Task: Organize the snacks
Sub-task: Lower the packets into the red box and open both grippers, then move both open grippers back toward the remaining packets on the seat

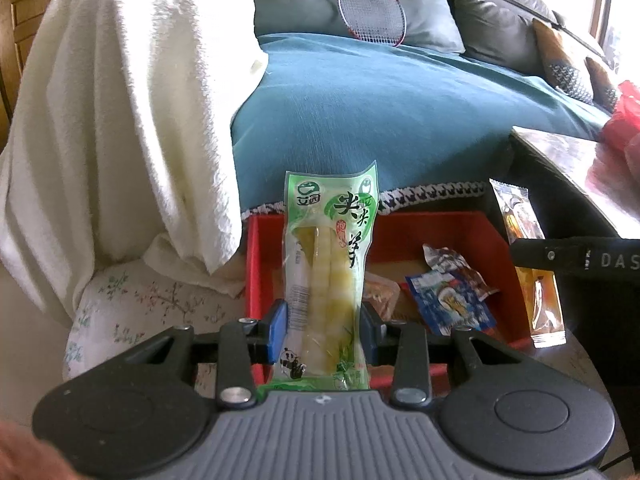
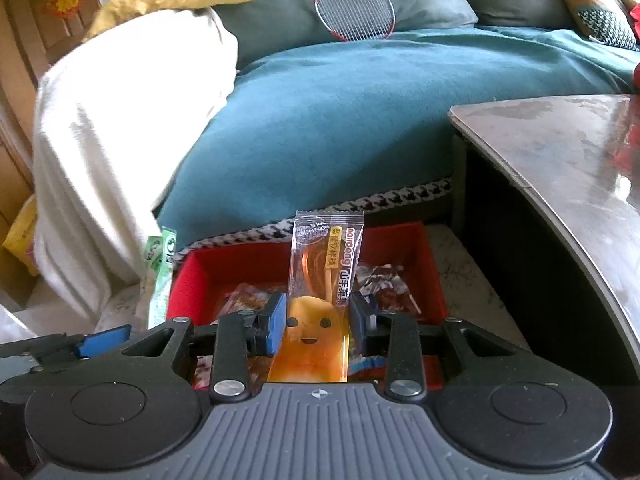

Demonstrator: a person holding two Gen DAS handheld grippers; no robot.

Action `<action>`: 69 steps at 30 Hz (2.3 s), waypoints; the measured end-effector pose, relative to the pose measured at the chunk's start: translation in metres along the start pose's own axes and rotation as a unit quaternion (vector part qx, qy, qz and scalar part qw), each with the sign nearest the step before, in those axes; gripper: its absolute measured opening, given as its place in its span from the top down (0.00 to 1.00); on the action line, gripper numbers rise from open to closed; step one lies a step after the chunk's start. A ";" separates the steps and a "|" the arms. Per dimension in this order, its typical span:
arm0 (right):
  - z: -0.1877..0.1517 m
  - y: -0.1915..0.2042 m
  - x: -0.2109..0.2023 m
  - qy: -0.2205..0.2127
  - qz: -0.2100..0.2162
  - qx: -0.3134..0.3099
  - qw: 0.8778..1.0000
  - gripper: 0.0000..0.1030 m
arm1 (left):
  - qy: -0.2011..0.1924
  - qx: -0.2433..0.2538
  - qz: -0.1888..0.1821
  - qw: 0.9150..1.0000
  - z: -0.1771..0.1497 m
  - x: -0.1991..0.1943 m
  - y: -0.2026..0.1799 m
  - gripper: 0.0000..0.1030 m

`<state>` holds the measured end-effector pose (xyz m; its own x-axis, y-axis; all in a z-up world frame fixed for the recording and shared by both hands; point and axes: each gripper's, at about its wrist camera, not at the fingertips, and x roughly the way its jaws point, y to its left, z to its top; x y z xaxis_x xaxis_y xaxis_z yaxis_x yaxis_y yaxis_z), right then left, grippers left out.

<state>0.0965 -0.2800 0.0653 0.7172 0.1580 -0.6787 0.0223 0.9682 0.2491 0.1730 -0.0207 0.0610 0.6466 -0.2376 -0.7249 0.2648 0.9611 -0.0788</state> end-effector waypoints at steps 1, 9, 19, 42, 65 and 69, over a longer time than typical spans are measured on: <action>0.001 -0.002 0.006 0.003 -0.001 0.001 1.000 0.60 | 0.001 0.001 0.001 1.000 0.001 0.004 -0.001 0.70; 0.004 -0.009 0.050 0.027 -0.014 0.001 1.000 0.60 | 0.013 0.002 0.013 1.000 0.010 0.036 -0.005 0.70; -0.001 -0.013 0.079 0.057 -0.033 -0.006 0.998 0.57 | 0.023 0.010 0.017 1.000 0.013 0.066 -0.009 0.70; -0.025 0.015 0.028 0.058 -0.045 -0.055 0.996 0.32 | 0.046 0.004 -0.008 0.999 -0.011 0.007 0.001 0.65; -0.067 0.022 -0.007 0.124 -0.035 -0.064 0.990 0.23 | 0.180 -0.059 -0.062 0.980 -0.089 0.019 -0.025 0.46; -0.070 0.023 0.000 0.135 -0.042 -0.069 0.988 0.23 | 0.165 -0.048 -0.049 0.984 -0.094 0.016 -0.028 0.56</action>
<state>0.0483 -0.2437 0.0225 0.5049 0.1036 -0.8570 -0.0337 0.9944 0.1003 0.1083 -0.0385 -0.0127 0.3498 -0.2865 -0.8919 0.2350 0.9485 -0.2125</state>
